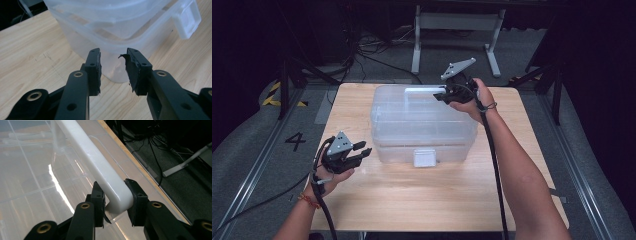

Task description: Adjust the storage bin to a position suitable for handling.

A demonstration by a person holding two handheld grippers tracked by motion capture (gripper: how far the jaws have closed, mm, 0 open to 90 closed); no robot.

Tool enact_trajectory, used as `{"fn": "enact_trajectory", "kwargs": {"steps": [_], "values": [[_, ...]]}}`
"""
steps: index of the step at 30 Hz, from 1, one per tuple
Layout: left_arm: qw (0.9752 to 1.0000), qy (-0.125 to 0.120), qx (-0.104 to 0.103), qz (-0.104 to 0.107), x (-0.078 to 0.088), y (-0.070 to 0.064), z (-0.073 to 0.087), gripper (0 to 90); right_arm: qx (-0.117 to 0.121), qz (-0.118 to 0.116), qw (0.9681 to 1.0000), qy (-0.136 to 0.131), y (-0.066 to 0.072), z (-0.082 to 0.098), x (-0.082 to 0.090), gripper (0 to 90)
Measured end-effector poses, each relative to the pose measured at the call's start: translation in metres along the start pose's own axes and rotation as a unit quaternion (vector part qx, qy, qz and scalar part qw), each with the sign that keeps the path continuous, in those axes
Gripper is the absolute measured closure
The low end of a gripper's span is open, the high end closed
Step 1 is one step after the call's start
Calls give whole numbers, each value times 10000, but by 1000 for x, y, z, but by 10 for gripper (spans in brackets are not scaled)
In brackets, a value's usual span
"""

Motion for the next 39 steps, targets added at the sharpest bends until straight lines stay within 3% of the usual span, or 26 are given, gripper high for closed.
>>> {"fn": "enact_trajectory", "kwargs": {"steps": [4,7,19,27,33,39], "values": [[10000,-33,57,18,0,0,-6,712,-22,-24,10000,37,-2,-2,0,709],[10000,53,-30,-9,-3,0,-9,764,-40,-34,10000,51,-2,-3,0,709],[9998,-200,87,1,-16,1,-17,895,-40,-18,10000,69,-3,-4,0,708],[9993,-281,232,-7,-16,2,-16,898,-69,-25,10000,47,-2,-2,0,709],[9993,-309,196,-70,-17,4,-15,898,-124,0,9999,-55,-1,2,1,691],[9994,-306,162,-94,-18,4,-16,899,-117,60,9995,-295,-1,6,17,700]]}}
Point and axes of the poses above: each handheld gripper's, and its own axes: x roughly backward along the jaws, z roughly out of its underside, y roughly to its left, the point moved 7 cm from there along -x, roughly forward along the jaws, and after that the axes turned 6 degrees about -x, right-handed, at the moved point
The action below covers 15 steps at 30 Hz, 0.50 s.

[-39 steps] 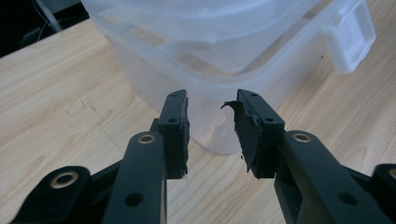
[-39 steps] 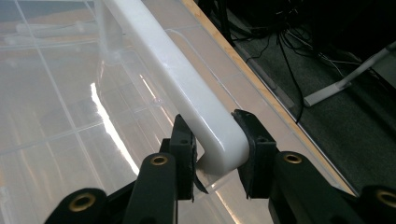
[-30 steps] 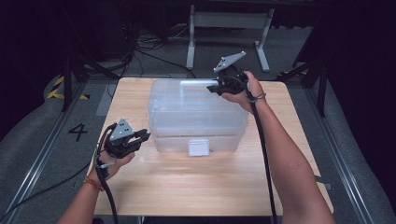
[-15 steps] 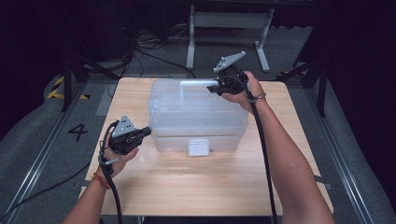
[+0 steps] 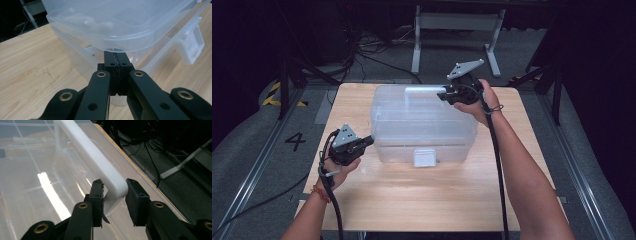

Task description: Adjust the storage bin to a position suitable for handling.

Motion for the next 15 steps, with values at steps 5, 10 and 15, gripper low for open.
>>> {"fn": "enact_trajectory", "kwargs": {"steps": [5,10,15], "values": [[10000,-3,-27,-29,0,0,0,899,50,75,9997,-247,-2,10,22,732],[10000,-2,-38,-30,0,0,-1,899,158,233,9987,-428,-2,23,47,733],[10000,-1,-47,-42,-1,0,-1,899,144,228,9976,-645,-1,42,73,725]]}}
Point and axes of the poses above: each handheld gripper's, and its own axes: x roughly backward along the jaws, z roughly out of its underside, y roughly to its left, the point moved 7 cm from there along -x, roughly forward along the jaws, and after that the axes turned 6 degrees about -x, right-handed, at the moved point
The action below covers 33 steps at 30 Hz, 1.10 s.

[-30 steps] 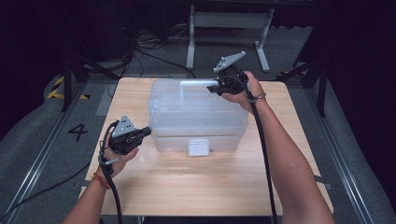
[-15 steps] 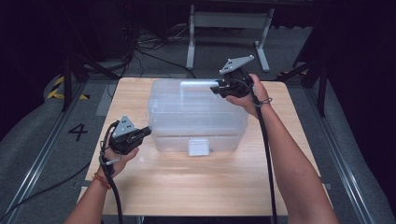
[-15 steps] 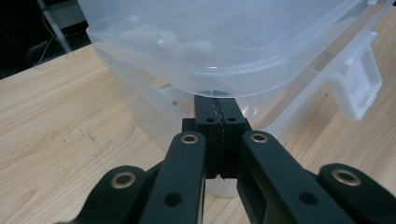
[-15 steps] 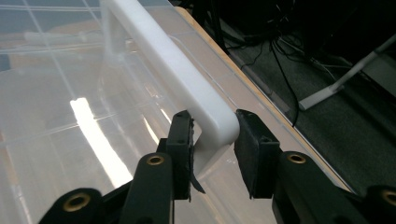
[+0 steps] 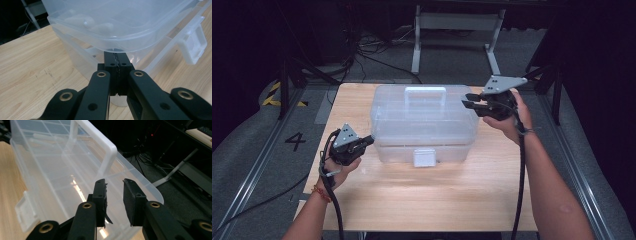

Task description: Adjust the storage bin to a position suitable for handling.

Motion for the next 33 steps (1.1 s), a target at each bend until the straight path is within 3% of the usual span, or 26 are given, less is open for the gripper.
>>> {"fn": "enact_trajectory", "kwargs": {"steps": [4,13,22,26,31,33], "values": [[10000,27,9,-2,0,0,0,899,-178,-154,9996,-155,-3,22,21,715],[10000,38,-20,-17,-1,0,-1,899,-370,-44,9992,-168,-7,70,37,708],[10000,35,13,-33,-1,0,-3,899,-521,-165,9984,119,7,114,17,645],[10000,28,-8,-43,0,1,-4,899,-387,-156,9990,158,13,119,9,622],[10000,3,2,-13,1,2,-8,899,-465,-223,9986,81,15,122,6,593],[10000,1,-47,-54,1,2,-10,899,-485,-148,9987,94,13,124,5,577]]}}
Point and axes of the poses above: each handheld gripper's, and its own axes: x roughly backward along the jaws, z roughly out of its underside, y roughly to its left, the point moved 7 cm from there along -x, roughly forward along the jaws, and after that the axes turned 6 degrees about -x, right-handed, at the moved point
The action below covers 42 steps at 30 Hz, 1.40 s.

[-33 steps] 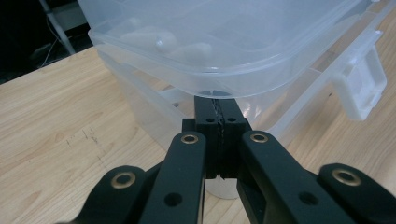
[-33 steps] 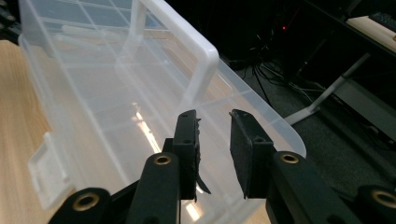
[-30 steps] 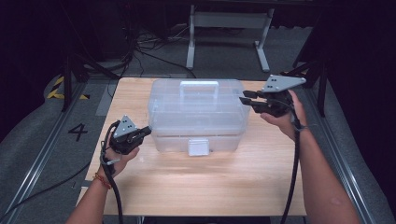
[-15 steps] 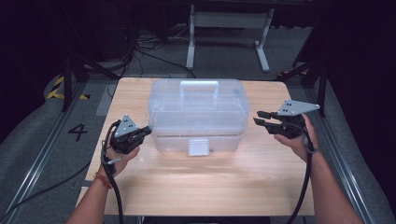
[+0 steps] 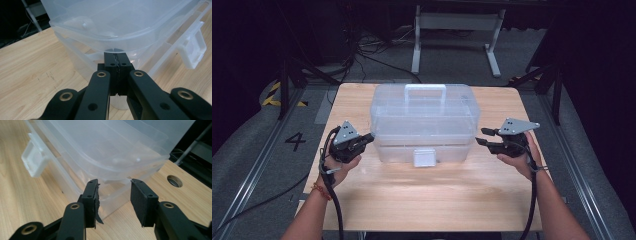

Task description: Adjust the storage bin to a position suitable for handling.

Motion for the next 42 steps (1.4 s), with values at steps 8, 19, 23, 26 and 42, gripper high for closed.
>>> {"fn": "enact_trajectory", "kwargs": {"steps": [8,19,23,26,42], "values": [[10000,-3,3,36,0,-1,-1,899,-67,160,9997,-148,-1,-3,-6,535],[10000,-9,-70,15,5,1,-4,899,10,407,9978,-517,-1,-12,-5,553],[9998,73,-157,29,5,0,-3,899,6,517,9965,-662,-3,-18,-2,556],[9998,101,-191,30,4,-1,-1,898,-2,604,9950,-799,-4,-22,-1,565],[9992,251,-297,122,8,-6,11,857,-125,791,9896,-1196,-10,-46,-3,618]]}}
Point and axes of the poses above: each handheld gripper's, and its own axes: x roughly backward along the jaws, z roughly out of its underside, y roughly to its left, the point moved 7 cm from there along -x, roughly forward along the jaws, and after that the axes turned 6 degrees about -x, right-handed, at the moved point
